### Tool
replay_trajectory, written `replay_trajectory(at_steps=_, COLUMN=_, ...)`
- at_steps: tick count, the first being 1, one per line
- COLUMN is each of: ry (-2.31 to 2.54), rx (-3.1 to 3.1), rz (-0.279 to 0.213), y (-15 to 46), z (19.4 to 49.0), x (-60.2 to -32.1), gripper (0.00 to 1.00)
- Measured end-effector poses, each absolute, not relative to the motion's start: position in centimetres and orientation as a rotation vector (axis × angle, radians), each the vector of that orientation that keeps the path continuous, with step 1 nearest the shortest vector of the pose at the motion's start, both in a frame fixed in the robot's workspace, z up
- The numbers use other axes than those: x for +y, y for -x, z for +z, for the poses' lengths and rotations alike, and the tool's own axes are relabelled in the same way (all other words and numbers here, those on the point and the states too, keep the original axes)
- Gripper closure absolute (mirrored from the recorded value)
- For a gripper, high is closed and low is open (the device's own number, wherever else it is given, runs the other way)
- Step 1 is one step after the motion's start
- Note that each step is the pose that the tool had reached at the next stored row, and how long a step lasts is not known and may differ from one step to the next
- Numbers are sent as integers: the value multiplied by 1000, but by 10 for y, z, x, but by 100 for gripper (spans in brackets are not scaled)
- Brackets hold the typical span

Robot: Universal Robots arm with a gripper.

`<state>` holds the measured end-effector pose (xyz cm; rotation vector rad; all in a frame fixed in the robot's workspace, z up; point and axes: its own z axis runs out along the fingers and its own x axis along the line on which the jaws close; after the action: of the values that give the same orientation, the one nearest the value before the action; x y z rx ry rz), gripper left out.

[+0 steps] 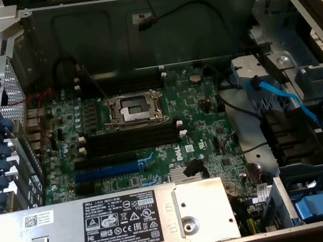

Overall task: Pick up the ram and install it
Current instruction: 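Reach for the ram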

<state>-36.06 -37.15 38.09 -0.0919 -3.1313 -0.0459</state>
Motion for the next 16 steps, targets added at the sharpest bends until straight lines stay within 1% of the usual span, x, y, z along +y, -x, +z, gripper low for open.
replay_trajectory(at_steps=9, ry=87, rx=-3131, rz=-45, y=401, z=377, x=-370, gripper=90)
replay_trajectory(at_steps=16, ry=17, rx=-3133, rz=-24, y=410, z=377, x=-363, gripper=90)
